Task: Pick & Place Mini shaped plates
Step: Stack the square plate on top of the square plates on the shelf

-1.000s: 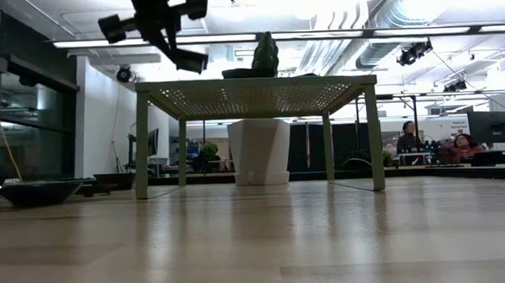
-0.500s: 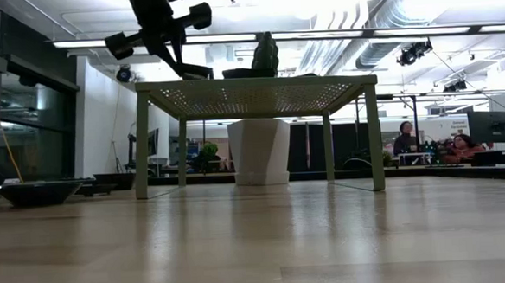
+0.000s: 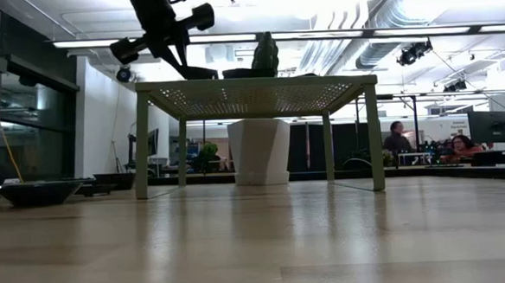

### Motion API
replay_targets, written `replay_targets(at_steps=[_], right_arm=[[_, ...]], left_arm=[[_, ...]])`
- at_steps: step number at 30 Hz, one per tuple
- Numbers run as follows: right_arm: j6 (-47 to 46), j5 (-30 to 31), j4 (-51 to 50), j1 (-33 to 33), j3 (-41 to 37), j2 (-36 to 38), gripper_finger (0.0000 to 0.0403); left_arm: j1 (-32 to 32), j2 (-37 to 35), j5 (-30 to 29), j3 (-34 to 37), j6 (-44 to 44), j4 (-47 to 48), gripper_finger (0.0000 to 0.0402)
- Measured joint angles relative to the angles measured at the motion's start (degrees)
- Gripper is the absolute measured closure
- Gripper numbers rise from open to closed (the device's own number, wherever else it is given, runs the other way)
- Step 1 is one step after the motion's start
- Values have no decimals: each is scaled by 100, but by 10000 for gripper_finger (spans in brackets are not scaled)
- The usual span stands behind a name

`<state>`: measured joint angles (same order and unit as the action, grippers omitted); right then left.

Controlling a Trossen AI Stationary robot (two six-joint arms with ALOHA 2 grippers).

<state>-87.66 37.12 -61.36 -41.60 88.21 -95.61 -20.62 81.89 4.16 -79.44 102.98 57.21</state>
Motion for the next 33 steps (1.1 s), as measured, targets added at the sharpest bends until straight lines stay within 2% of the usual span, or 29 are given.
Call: replay_targets(at_steps=[33], right_arm=[[-44,-2,2,1,-1,0,219]], left_arm=[[2,85,146,9,198,82,401]])
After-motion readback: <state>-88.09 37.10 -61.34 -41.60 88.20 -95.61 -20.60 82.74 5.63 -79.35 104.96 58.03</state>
